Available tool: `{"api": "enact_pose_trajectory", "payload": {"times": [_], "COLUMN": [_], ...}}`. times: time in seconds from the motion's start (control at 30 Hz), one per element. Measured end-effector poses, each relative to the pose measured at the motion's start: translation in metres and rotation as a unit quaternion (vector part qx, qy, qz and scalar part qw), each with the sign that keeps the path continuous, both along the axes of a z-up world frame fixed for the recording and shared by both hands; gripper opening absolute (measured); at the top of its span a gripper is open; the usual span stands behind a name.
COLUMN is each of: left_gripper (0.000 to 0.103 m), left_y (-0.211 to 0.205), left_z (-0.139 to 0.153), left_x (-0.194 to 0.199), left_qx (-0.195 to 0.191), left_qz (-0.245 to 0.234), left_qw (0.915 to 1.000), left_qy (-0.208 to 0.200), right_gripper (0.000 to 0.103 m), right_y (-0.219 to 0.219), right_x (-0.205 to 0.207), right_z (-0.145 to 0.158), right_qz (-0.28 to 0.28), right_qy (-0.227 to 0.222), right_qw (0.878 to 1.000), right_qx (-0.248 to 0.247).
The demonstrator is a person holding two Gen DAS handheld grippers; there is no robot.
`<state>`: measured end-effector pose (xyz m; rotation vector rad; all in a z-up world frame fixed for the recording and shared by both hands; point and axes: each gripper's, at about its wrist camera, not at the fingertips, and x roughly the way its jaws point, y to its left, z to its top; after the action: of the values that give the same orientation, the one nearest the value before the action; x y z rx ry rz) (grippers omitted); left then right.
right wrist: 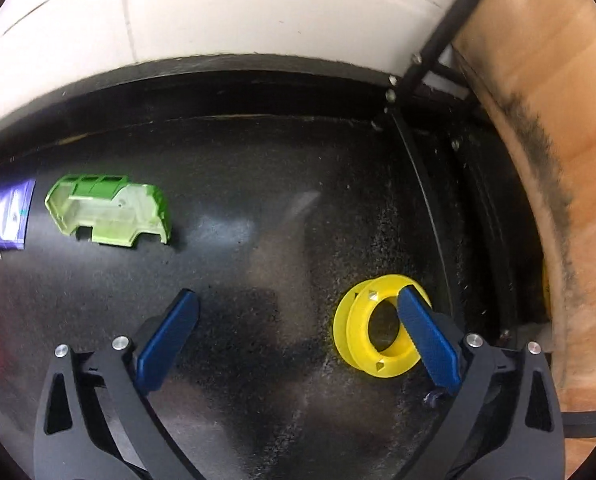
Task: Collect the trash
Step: 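Move the left tool to the green juice carton while the right tool approaches the yellow tape roll, then grasp the juice carton with the left tool while the right tool grasps the yellow tape roll, then carry the juice carton and tape roll over the bin with both tools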
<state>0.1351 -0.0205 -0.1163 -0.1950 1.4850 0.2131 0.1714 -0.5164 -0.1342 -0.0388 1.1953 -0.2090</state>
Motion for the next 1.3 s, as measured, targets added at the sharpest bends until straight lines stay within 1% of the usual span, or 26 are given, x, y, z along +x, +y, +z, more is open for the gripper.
{"api": "enact_pose_trajectory", "payload": {"times": [0.1,0.17,0.2,0.33,0.4,0.5,0.6,0.63,0.67,0.7,0.73,0.77,0.8,0.87,0.93,0.97,1.03,1.1,1.2,1.23,1.3], "left_gripper": [0.096,0.096,0.097,0.097,0.097,0.097,0.096,0.086,0.071,0.039,0.038,0.038,0.037,0.037,0.037,0.037,0.037,0.037,0.037,0.037,0.037], "left_y": [-0.001,-0.004,-0.005,-0.01,-0.014,-0.016,-0.019,-0.02,-0.025,-0.029,-0.027,-0.024,-0.021,-0.019,-0.014,-0.009,0.002,0.016,0.04,0.039,0.056], "left_z": [0.001,0.002,0.002,0.007,0.009,0.012,0.013,0.015,0.021,0.029,0.03,0.031,0.031,0.037,0.048,0.055,0.066,0.074,0.082,0.085,0.085], "left_x": [0.014,0.022,0.025,0.033,0.031,0.032,0.034,0.034,0.032,0.03,0.033,0.033,0.034,0.031,0.026,0.021,0.012,-0.005,-0.039,-0.054,-0.084], "left_qx": [0.0,0.001,0.001,0.002,0.004,0.005,0.006,0.008,0.013,0.016,-0.011,-0.025,-0.035,-0.03,-0.038,-0.04,-0.04,-0.04,-0.034,-0.032,-0.025], "left_qz": [0.0,-0.003,-0.004,-0.012,-0.015,-0.017,-0.025,-0.032,-0.05,-0.068,-0.065,-0.055,-0.047,-0.046,-0.041,-0.036,-0.025,-0.007,0.024,0.029,0.047], "left_qw": [1.0,1.0,1.0,0.9999,0.9999,0.9998,0.9996,0.9993,0.9978,0.9959,0.9965,0.9965,0.9966,0.9962,0.9951,0.9944,0.9935,0.9924,0.991,0.9907,0.9899], "left_qy": [0.002,-0.001,-0.002,-0.004,-0.007,-0.012,-0.015,-0.02,-0.042,-0.058,-0.051,-0.057,-0.058,-0.068,-0.082,-0.091,-0.104,-0.116,-0.128,-0.129,-0.132], "right_gripper": [0.096,0.098,0.098,0.098,0.098,0.098,0.098,0.096,0.083,0.064,0.019,0.017,0.017,0.017,0.017,0.017,0.017,0.017,0.017,0.017,0.017], "right_y": [-0.021,-0.034,-0.038,-0.045,-0.047,-0.035,-0.032,-0.028,-0.025,-0.02,-0.015,-0.013,-0.013,-0.012,-0.013,-0.01,0.0,0.012,0.036,0.044,0.072], "right_x": [-0.006,-0.008,-0.009,-0.005,-0.004,-0.016,-0.016,-0.018,-0.021,-0.024,-0.027,-0.028,-0.029,-0.034,-0.045,-0.05,-0.059,-0.066,-0.073,-0.072,-0.066], "right_z": [0.001,-0.005,-0.006,-0.005,-0.005,-0.002,-0.001,-0.005,-0.002,0.004,0.012,0.012,0.012,0.013,0.019,0.024,0.038,0.055,0.078,0.084,0.099], "right_qz": [-0.023,-0.046,-0.055,-0.053,-0.045,-0.036,-0.036,-0.035,-0.03,-0.02,-0.007,-0.003,-0.009,-0.02,-0.033,-0.029,-0.01,0.013,0.051,0.064,0.104], "right_qy": [0.006,0.009,0.006,0.011,0.005,0.001,-0.003,-0.004,-0.006,-0.014,-0.024,-0.015,-0.016,-0.017,-0.022,-0.027,-0.035,-0.046,-0.065,-0.068,-0.07], "right_qw": [0.999,0.994,0.993,0.993,0.993,0.994,0.994,0.994,0.994,0.994,0.994,0.989,0.985,0.978,0.967,0.964,0.964,0.963,0.959,0.957,0.953], "right_qx": [0.045,0.101,0.108,0.109,0.108,0.106,0.106,0.106,0.105,0.105,0.108,0.145,0.169,0.207,0.252,0.263,0.262,0.267,0.271,0.274,0.278]}}
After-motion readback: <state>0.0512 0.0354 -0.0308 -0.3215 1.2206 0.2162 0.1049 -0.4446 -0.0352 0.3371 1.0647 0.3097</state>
